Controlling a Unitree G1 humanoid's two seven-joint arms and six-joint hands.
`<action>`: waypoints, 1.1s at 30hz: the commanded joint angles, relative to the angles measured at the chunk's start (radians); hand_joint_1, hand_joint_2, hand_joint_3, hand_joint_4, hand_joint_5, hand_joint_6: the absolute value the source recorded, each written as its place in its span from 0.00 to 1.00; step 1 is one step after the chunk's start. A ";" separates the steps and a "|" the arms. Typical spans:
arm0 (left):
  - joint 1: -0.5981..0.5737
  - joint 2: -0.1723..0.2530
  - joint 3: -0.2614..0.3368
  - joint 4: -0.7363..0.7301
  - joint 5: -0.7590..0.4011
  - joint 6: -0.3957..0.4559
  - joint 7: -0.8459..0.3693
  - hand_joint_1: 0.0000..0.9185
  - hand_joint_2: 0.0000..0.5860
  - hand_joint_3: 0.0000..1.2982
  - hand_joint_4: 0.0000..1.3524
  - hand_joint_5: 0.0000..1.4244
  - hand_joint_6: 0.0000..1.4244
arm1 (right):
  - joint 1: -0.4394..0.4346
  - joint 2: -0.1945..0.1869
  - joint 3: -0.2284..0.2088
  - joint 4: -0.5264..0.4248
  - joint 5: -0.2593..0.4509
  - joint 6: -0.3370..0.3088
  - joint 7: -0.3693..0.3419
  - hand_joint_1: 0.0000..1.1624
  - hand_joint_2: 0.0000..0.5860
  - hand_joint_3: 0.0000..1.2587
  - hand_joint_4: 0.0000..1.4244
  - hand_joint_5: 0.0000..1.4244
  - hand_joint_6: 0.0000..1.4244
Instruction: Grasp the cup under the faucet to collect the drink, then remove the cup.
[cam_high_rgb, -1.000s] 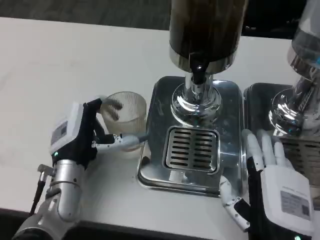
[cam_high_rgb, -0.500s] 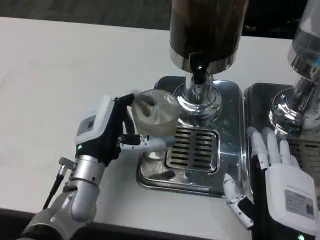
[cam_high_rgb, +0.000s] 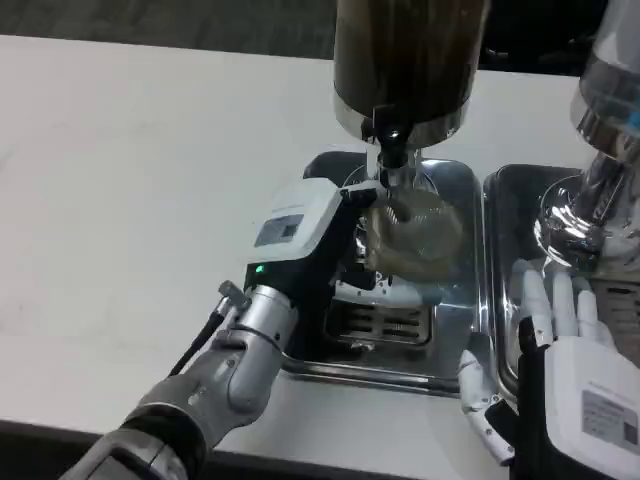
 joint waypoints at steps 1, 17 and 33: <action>-0.028 -0.009 -0.023 0.011 0.014 0.008 0.009 0.71 0.00 0.64 0.69 0.72 0.84 | 0.016 0.011 0.003 -0.012 -0.008 0.009 -0.025 0.16 0.88 0.06 0.00 0.00 0.07; 0.036 0.028 -0.044 0.018 0.003 0.001 0.024 0.45 0.05 0.41 0.47 0.60 0.65 | 0.007 0.007 -0.008 -0.003 0.011 -0.003 -0.016 0.16 0.88 0.06 0.00 0.00 0.07; 0.070 0.066 0.041 -0.005 -0.077 -0.095 0.019 0.07 0.01 0.13 0.14 0.31 0.24 | -0.027 -0.012 -0.020 0.018 0.038 -0.020 -0.013 0.16 0.87 0.06 0.00 0.00 0.07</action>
